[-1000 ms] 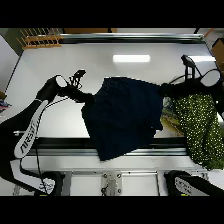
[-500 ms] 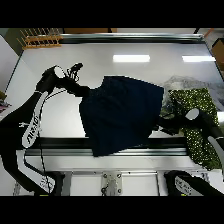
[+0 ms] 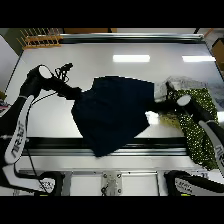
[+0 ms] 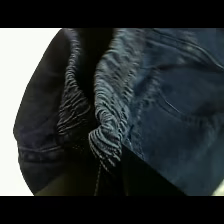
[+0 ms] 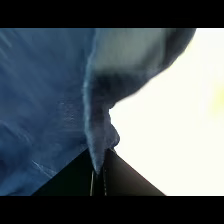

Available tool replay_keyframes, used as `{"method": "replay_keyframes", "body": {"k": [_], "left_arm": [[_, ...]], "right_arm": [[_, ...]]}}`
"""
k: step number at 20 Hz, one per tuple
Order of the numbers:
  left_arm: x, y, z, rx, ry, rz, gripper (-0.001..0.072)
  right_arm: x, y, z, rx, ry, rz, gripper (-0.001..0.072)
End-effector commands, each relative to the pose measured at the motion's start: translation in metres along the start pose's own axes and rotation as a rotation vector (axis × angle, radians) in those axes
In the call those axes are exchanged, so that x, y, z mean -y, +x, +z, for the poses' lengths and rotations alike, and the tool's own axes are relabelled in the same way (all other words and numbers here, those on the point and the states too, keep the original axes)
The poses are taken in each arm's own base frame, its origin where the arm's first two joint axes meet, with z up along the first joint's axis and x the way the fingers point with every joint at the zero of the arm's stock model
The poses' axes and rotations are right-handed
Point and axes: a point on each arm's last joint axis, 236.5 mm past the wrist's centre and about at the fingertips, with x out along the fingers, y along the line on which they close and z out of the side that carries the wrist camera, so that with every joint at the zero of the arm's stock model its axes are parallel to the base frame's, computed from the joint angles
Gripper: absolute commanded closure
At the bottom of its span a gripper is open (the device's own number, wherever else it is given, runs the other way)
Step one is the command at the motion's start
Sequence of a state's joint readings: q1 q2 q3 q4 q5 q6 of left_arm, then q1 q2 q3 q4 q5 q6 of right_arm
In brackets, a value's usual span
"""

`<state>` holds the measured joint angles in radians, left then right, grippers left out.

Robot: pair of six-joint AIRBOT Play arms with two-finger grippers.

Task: Fold the clothes and pants, and hang the long-sleeved shirts on hangers.

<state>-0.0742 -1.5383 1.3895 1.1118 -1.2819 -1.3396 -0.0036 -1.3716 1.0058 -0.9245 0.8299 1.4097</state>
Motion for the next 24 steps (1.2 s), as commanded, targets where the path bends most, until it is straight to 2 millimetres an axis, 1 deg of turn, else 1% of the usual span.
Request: {"method": "replay_keyframes", "body": {"k": [1, 2, 4, 5, 6, 7, 8, 9, 11, 12, 13, 15, 16, 17, 18, 19, 21, 23, 24], "left_arm": [[0.055, -0.008, -0.040, 0.037, -0.036, -0.133, 0.0673], [0.068, -0.003, -0.049, 0.044, -0.018, -0.140, 0.0674], [0.084, 0.008, -0.053, 0.093, 0.004, -0.133, 0.0673], [0.089, 0.014, -0.050, 0.120, 0.001, -0.129, 0.0673], [0.091, 0.020, -0.045, 0.146, -0.005, -0.124, 0.0673], [0.091, 0.026, -0.039, 0.172, -0.012, -0.117, 0.0673], [0.091, 0.033, -0.035, 0.182, -0.014, -0.113, 0.0674], [0.089, 0.041, -0.033, 0.183, -0.019, -0.108, 0.0673], [0.085, 0.055, -0.035, 0.159, -0.030, -0.100, 0.0673], [0.083, 0.059, -0.036, 0.147, -0.036, -0.098, 0.0674], [0.081, 0.062, -0.038, 0.137, -0.040, -0.097, 0.0673], [0.081, 0.062, -0.038, 0.135, -0.042, -0.096, 0.0673], [0.081, 0.062, -0.038, 0.135, -0.041, -0.096, 0.0673], [0.081, 0.062, -0.038, 0.134, -0.041, -0.096, 0.0673], [0.081, 0.062, -0.038, 0.135, -0.041, -0.096, 0.0673], [0.081, 0.062, -0.038, 0.135, -0.041, -0.096, 0.0673], [0.081, 0.062, -0.038, 0.135, -0.041, -0.096, 0.0673], [0.078, 0.062, -0.039, 0.134, -0.033, -0.085, 0.0673], [0.078, 0.062, -0.039, 0.133, -0.032, -0.084, 0.0674]], "right_arm": [[-0.023, -0.047, 0.108, 0.130, -0.165, -0.095, 0.0692], [-0.034, -0.055, 0.135, 0.166, -0.192, -0.099, 0.0693], [-0.055, -0.062, 0.175, 0.230, -0.209, -0.078, 0.0692], [-0.062, -0.063, 0.190, 0.256, -0.198, -0.065, 0.0692], [-0.067, -0.064, 0.199, 0.275, -0.207, -0.056, 0.0677], [-0.070, -0.065, 0.203, 0.283, -0.213, -0.048, 0.0512], [-0.072, -0.067, 0.202, 0.281, -0.207, -0.037, 0.0209], [-0.071, -0.070, 0.196, 0.258, -0.206, -0.038, 0.0046], [-0.062, -0.083, 0.176, 0.175, -0.238, -0.064, 0.0048], [-0.052, -0.091, 0.165, 0.127, -0.246, -0.099, 0.0061], [-0.038, -0.099, 0.151, 0.078, -0.248, -0.149, 0.0070], [-0.009, -0.116, 0.120, 0.014, -0.196, -0.260, 0.0070], [0.005, -0.122, 0.099, -0.010, -0.155, -0.305, 0.0070], [0.018, -0.124, 0.072, -0.037, -0.108, -0.336, 0.0070], [0.028, -0.121, 0.041, -0.068, -0.049, -0.345, 0.0070], [0.039, -0.114, 0.003, -0.105, 0.013, -0.354, 0.0069], [0.063, -0.095, -0.071, -0.164, 0.163, -0.355, 0.0069], [0.076, -0.072, -0.138, -0.206, 0.324, -0.324, 0.0068], [0.077, -0.061, -0.161, -0.213, 0.382, -0.289, 0.0068]]}}
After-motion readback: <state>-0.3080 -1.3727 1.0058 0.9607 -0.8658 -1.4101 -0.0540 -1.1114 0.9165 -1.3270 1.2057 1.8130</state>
